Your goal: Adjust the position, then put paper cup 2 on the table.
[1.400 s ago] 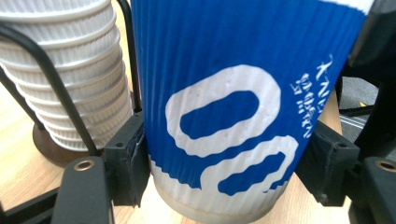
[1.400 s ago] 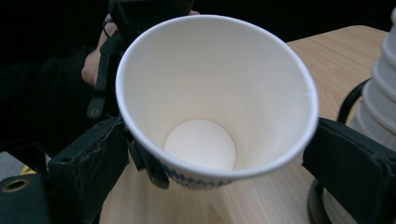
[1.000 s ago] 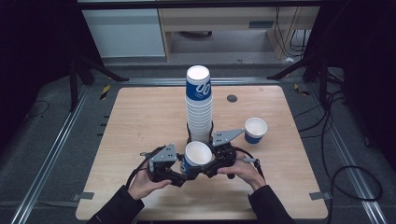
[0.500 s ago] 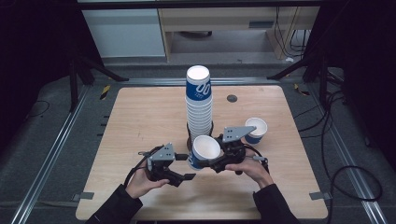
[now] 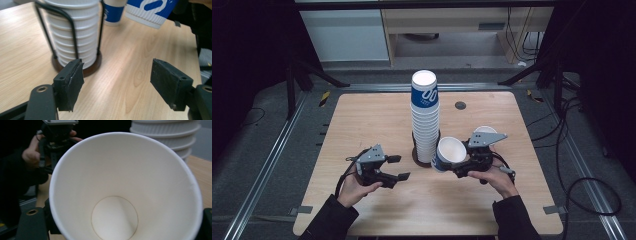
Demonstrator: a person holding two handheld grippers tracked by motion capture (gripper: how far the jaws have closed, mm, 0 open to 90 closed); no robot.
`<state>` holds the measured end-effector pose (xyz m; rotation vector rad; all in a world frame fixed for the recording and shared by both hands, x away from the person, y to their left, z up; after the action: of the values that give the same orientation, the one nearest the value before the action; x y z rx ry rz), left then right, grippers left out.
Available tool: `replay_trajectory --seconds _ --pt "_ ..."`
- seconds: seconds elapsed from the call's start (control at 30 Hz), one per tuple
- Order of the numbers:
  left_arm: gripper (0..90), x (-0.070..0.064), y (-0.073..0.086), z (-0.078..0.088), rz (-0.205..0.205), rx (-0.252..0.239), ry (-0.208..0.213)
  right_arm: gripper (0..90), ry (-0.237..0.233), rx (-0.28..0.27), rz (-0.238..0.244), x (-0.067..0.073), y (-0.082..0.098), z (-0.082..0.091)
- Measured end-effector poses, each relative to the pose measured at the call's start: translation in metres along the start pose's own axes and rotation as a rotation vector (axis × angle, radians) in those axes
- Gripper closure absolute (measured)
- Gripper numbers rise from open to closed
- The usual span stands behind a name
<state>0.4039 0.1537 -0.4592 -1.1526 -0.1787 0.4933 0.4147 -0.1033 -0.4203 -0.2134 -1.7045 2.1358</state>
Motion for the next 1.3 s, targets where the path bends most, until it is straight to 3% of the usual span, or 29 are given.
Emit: replay_trajectory --seconds 0.47,0.8,0.97,1.3 --pt "27.7 0.020 0.000 0.013 0.061 -0.025 -0.096 20.6 0.216 0.033 -0.009 -0.020 0.003 0.028" --pt "26.5 0.031 0.000 0.021 0.092 -0.043 -0.140 20.5 0.323 0.066 -0.028 -0.029 0.015 0.046" --pt "26.3 0.035 0.001 0.023 0.105 -0.049 -0.164 20.4 0.384 0.113 -0.028 -0.033 0.025 0.056" --pt "25.9 0.043 0.002 0.028 0.121 -0.053 -0.192 20.5 0.472 0.148 -0.073 -0.045 0.042 0.078"
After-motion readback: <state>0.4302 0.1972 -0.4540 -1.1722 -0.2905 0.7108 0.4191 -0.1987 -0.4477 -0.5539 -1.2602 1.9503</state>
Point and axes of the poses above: each handheld gripper's, and its own axes: z roughly backward along the jaws, y roughly out of its underside, x roughly to its left, the point moved 5 cm from there along -z, roughly forward along the jaws, and after that the axes turned 4 degrees about -x, right-handed, at the moved point
